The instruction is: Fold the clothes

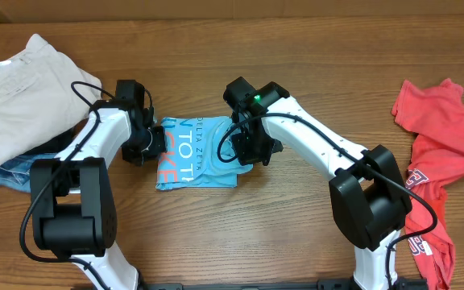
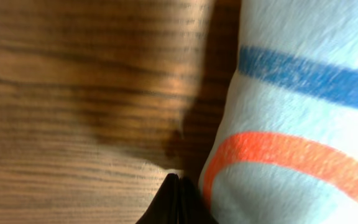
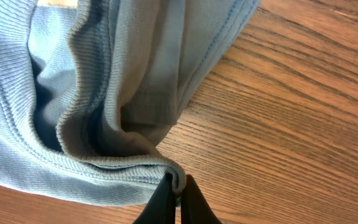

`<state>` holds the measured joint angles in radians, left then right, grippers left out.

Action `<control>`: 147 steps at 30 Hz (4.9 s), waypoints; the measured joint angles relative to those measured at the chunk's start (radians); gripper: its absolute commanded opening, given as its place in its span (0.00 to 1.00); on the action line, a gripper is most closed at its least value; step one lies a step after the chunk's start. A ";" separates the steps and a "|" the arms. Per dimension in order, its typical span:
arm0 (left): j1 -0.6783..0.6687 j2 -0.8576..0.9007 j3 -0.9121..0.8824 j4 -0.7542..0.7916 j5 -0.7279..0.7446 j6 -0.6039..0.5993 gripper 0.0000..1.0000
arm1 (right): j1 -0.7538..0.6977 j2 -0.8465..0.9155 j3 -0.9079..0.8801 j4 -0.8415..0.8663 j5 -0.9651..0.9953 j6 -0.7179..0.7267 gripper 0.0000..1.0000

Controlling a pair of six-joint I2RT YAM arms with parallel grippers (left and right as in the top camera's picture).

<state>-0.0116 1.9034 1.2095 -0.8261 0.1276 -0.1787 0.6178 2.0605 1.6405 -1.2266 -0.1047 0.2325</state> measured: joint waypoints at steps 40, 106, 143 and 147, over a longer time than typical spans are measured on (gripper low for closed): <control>-0.105 -0.025 -0.027 0.056 0.097 -0.055 0.16 | 0.000 0.000 0.000 -0.116 0.051 0.055 0.27; -0.104 -0.028 -0.029 -0.132 0.070 -0.166 0.24 | -0.108 0.088 0.101 -0.036 0.002 -0.112 0.22; -0.072 0.106 0.112 -0.062 0.270 0.322 0.75 | -0.202 -0.063 0.130 -0.145 -0.022 -0.148 0.27; -0.080 0.146 0.143 -0.124 0.345 0.362 0.66 | -0.202 -0.063 0.130 -0.145 -0.022 -0.148 0.27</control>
<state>-0.0914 2.0491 1.3529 -0.9504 0.4728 0.1833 0.4156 1.9980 1.7706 -1.3720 -0.1265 0.0849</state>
